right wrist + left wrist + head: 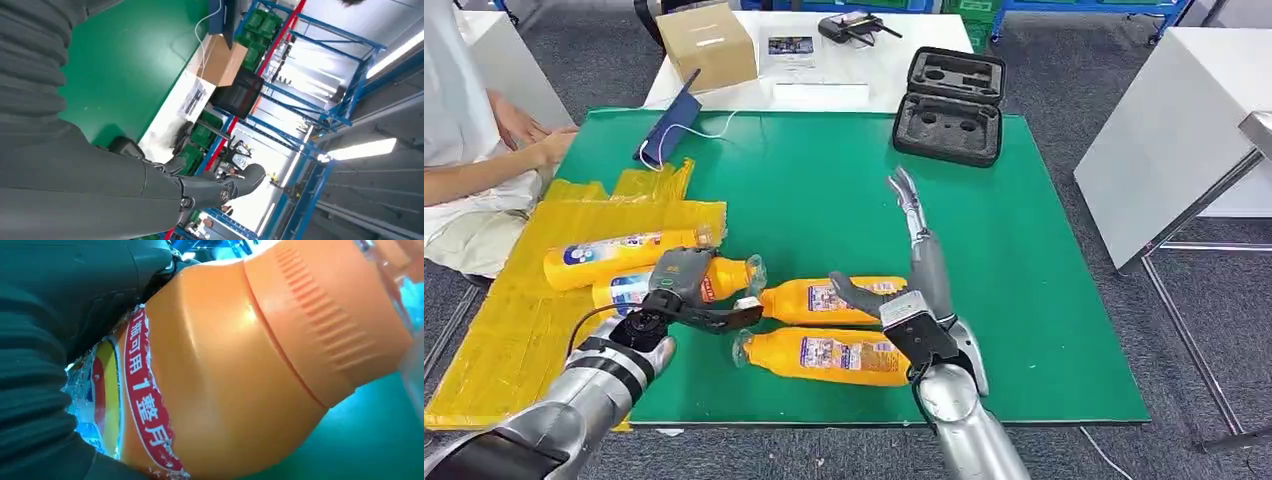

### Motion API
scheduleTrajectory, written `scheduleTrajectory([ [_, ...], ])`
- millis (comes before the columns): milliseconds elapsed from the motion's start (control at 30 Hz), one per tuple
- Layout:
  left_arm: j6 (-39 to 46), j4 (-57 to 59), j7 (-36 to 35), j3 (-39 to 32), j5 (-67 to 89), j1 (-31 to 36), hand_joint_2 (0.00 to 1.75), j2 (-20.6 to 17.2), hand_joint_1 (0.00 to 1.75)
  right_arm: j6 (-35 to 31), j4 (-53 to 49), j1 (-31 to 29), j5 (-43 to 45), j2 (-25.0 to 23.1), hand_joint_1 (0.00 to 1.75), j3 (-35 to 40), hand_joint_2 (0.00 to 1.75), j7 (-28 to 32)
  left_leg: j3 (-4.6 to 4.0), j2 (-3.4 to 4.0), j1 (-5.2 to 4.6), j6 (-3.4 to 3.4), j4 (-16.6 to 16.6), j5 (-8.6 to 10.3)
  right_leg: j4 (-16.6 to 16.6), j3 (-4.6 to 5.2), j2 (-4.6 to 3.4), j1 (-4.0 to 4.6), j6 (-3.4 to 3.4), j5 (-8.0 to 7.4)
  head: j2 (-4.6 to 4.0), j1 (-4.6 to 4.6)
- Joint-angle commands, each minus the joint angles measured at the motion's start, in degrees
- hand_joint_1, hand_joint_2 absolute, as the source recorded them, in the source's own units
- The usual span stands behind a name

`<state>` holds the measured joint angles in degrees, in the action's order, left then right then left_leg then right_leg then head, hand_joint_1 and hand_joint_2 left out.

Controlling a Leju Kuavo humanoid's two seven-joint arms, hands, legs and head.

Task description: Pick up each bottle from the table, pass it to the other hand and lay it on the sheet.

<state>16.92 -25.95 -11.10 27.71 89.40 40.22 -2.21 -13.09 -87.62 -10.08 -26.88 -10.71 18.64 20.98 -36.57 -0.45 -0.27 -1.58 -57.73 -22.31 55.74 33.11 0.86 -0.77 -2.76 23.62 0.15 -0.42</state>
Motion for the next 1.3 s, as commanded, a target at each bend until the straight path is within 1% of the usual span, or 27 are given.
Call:
scheduleTrajectory([
  [33,1.0,6.7,-1.1,-2.4,0.6,0.4,1.75,-1.8,1.75,0.4,2.6,-1.4,0.4,1.1,0.00,-1.1,1.75,0.4,0.19,0.20,0.03,0.14,0.1,-0.02,0.0,-0.11,-0.22,0.02,0.10,0.00,0.00,-0.02],
  [300,1.0,6.7,-1.1,-2.4,0.6,0.4,1.75,-1.8,1.75,0.4,2.6,-1.4,0.4,1.1,0.00,-1.1,1.75,0.4,0.25,0.21,0.08,0.23,0.1,0.01,0.1,-0.13,-0.25,0.06,0.15,0.02,0.00,-0.02],
  [400,4.8,6.2,-2.9,-4.5,0.6,0.7,1.75,-2.0,1.75,0.5,3.0,-1.4,0.4,1.1,0.00,-1.0,1.75,0.4,0.27,0.23,0.08,0.24,0.1,0.00,0.1,-0.15,-0.27,0.06,0.17,0.03,0.00,-0.02],
  [433,6.5,6.0,-3.2,-5.9,0.6,1.0,1.75,-2.3,1.75,0.5,3.3,-1.4,0.4,1.0,0.00,-0.9,1.75,0.4,0.15,0.13,0.04,0.14,0.0,0.06,0.2,-0.05,-0.14,0.03,0.08,0.00,0.00,-0.02],
  [467,6.9,5.9,-3.9,-6.4,0.6,1.2,1.75,-2.6,1.75,0.4,3.5,-1.4,0.4,1.0,0.00,-0.8,1.75,0.4,0.22,0.24,0.07,0.20,0.0,0.02,0.2,-0.09,-0.27,0.06,0.14,0.01,0.00,-0.02],
  [567,9.6,5.4,-6.2,-7.1,0.6,1.7,1.75,-3.6,1.75,0.4,3.8,-1.5,0.4,1.0,0.00,-0.6,1.75,0.4,0.17,0.23,0.08,0.21,0.0,0.02,0.2,-0.01,-0.26,0.07,0.14,0.01,0.00,-0.02],
  [600,10.8,5.3,-6.2,-8.5,0.6,1.6,1.75,-3.7,1.75,0.3,3.9,-1.5,0.4,1.1,0.00,-0.5,1.75,0.4,0.11,0.13,0.06,0.16,0.0,0.06,0.2,0.03,-0.14,0.05,0.09,0.01,0.00,-0.02],
  [633,10.8,5.4,-6.1,-8.6,0.6,1.6,1.75,-3.7,1.75,0.3,3.9,-1.5,0.4,1.1,0.00,-0.5,1.75,0.4,0.15,0.22,0.09,0.24,0.0,0.03,0.2,0.00,-0.25,0.08,0.16,0.03,0.00,-0.02],
  [667,10.8,5.4,-6.1,-8.6,0.6,1.6,1.75,-3.7,1.75,0.3,3.9,-1.5,0.4,1.1,0.00,-0.5,1.75,0.4,0.06,0.11,0.07,0.20,0.0,0.08,0.3,0.08,-0.12,0.05,0.10,0.03,0.00,-0.02],
  [733,11.4,5.2,-6.3,-9.1,0.6,1.4,1.75,-3.7,1.75,0.3,3.9,-1.5,0.4,1.1,0.00,-0.5,1.75,0.4,0.07,0.11,0.10,0.24,0.0,0.07,0.3,0.05,-0.12,0.08,0.14,0.07,0.00,-0.02],
  [800,13.1,4.9,-5.2,-11.6,0.3,1.1,1.75,-3.4,1.75,0.4,3.9,-1.5,0.4,1.2,0.00,-0.3,1.75,0.4,-0.03,-0.01,0.06,0.19,0.0,0.13,0.3,0.12,-0.04,0.04,0.10,0.06,0.00,-0.02],
  [833,13.2,5.0,-4.8,-12.3,0.3,1.0,1.75,-3.5,1.75,0.4,3.9,-1.4,0.4,1.3,0.00,-0.3,1.75,0.4,0.05,0.05,0.09,0.24,0.0,0.06,0.2,0.02,-0.12,0.06,0.15,0.11,0.00,-0.02],
  [867,13.7,4.9,-4.8,-13.1,0.6,0.9,1.75,-3.5,1.41,0.3,4.0,-1.4,0.4,1.3,0.00,-0.2,1.75,0.4,-0.04,0.02,0.07,0.20,0.0,0.11,0.3,0.10,-0.09,0.04,0.11,0.07,0.00,-0.02],
  [900,13.8,4.9,-5.4,-12.6,0.6,0.9,1.75,-3.8,0.33,0.3,4.1,-1.4,0.4,1.3,0.00,-0.1,1.75,0.4,0.03,0.07,0.08,0.24,0.0,0.05,0.3,0.02,-0.15,0.06,0.16,0.12,0.00,-0.02],
  [933,13.9,5.1,-6.0,-12.0,0.6,1.0,1.75,-4.0,0.00,0.3,4.3,-1.5,0.4,1.3,0.00,-0.1,1.75,0.4,-0.04,0.08,0.08,0.23,0.0,0.07,0.3,0.10,-0.15,0.06,0.15,0.10,0.00,0.00],
  [967,14.3,5.0,-6.1,-11.8,0.6,0.9,1.75,-4.0,0.00,0.3,4.4,-1.5,0.4,1.3,0.00,0.0,1.75,0.4,-0.17,0.03,0.06,0.21,0.0,0.12,0.3,0.22,-0.09,0.03,0.13,0.07,0.00,-0.02],
  [1067,14.3,5.0,-5.1,-13.0,0.2,0.7,1.75,-3.5,0.00,0.3,4.7,-1.6,0.4,1.3,0.00,0.1,1.75,0.4,-0.07,0.07,0.09,0.27,0.0,0.06,0.3,0.14,-0.14,0.06,0.18,0.11,0.00,-0.02],
  [1133,14.4,5.0,-4.3,-14.1,0.4,0.5,1.75,-2.8,0.00,0.3,4.9,-1.5,0.4,1.3,0.00,0.2,1.75,0.4,-0.20,-0.03,0.05,0.21,0.0,0.13,0.3,0.27,-0.03,0.03,0.13,0.08,0.00,-0.02],
  [1300,15.2,4.9,-3.6,-14.7,0.6,-0.1,1.75,-2.4,0.00,0.5,5.5,-1.6,0.3,1.4,0.00,0.5,1.75,0.2,-0.12,0.00,0.05,0.23,0.0,0.07,0.3,0.20,-0.07,0.02,0.14,0.13,0.00,-0.02],
])
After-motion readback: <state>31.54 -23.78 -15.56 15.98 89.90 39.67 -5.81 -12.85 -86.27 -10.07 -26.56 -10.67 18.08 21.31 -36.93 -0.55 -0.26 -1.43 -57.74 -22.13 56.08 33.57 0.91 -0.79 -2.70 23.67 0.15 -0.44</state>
